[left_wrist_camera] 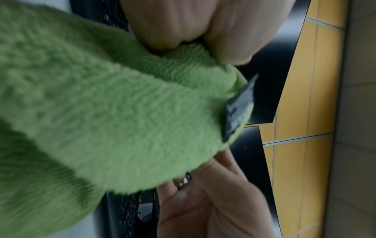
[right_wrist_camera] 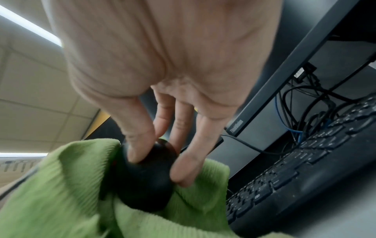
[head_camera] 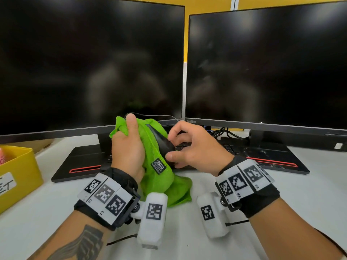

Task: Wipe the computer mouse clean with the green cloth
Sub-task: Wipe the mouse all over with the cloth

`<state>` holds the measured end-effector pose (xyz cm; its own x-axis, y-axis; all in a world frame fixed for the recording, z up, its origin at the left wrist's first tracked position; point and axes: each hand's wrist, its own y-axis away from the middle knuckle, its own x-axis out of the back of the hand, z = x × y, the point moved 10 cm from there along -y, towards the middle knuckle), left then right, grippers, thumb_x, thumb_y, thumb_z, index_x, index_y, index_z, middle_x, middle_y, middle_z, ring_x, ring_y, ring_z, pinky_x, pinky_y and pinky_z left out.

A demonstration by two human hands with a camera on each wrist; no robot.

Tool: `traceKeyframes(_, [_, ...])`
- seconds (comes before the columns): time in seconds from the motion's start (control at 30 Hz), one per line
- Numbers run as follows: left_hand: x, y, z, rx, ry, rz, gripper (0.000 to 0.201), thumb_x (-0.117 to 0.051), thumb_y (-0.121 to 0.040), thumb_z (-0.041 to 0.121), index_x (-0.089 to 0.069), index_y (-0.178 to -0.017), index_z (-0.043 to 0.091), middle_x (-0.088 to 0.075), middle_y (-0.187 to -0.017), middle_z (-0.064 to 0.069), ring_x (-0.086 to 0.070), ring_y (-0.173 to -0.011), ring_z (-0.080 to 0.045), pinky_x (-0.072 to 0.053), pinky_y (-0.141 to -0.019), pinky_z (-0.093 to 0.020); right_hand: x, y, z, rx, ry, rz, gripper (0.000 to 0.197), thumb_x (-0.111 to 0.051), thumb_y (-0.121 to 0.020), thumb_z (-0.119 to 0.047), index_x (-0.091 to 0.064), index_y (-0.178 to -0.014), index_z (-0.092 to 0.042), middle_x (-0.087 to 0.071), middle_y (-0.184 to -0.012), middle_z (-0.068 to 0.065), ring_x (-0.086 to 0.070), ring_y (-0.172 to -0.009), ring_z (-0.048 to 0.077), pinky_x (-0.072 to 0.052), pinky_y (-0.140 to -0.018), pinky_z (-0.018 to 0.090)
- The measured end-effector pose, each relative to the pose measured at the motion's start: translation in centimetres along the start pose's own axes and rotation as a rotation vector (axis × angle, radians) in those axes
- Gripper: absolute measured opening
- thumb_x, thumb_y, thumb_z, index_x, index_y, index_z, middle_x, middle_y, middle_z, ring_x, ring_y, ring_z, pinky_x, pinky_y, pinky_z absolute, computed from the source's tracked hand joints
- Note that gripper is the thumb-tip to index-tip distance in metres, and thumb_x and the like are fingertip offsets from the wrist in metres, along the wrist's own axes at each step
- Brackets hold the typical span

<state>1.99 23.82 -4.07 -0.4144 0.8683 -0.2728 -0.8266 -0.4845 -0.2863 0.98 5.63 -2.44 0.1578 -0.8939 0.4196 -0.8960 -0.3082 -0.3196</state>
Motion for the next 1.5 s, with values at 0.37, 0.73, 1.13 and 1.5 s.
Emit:
traceKeyframes(0.37, [-4.2,2.3,-0.5,0.132,0.258,-0.429,0.075,-0.090,-0.057,0.005,-0.061,-0.126,-0.002,-0.078,-0.097,-0.018,-0.079,-0.074,-0.027,-0.063,-0.061,-0.038,1.6,0.1,0.4,-0.019,-0.235,0.088,0.024,-0.081,-0.079,0.009,-0.067,-0.094,-0.004,-0.072,-0.080,0.020,-0.073,-0.073,0.029,-0.066,-0.069,0.049])
traceKeyframes(0.73, [-1.2,0.6,0.7,-0.030,0.045,-0.110,0.042,-0.072,-0.096,0.047,-0.068,-0.067,0.018,-0.067,-0.058,0.006,-0.066,-0.060,-0.013,-0.055,-0.067,-0.033,-1.3,0.4,0.2,-0.046,-0.192,-0.081,0.035,-0.081,-0.077,0.011,-0.058,-0.102,0.004,-0.065,-0.082,0.025,-0.069,-0.063,0.028,-0.065,-0.065,0.040])
traceKeyframes(1.13, [-5.2,2.8,-0.8,0.192,0.237,-0.509,0.037,-0.069,-0.088,0.039,-0.074,-0.112,0.011,-0.082,-0.106,-0.016,-0.080,-0.090,-0.029,-0.066,-0.077,-0.044,0.9,0.2,0.7,-0.057,-0.417,0.065,0.021,-0.071,-0.086,0.012,-0.058,-0.093,-0.004,-0.062,-0.085,0.026,-0.070,-0.063,0.022,-0.062,-0.059,0.034])
traceKeyframes(1.5, [-4.8,3.4,0.1,0.184,0.265,-0.514,0.068,-0.087,-0.060,0.003,-0.061,-0.121,-0.013,-0.070,-0.101,-0.029,-0.074,-0.079,-0.038,-0.061,-0.073,-0.072,2.7,0.1,1.1,-0.096,-0.036,0.241,0.050,-0.098,-0.039,-0.045,-0.067,-0.068,-0.018,-0.074,-0.068,0.012,-0.072,-0.063,0.028,-0.063,-0.068,0.052])
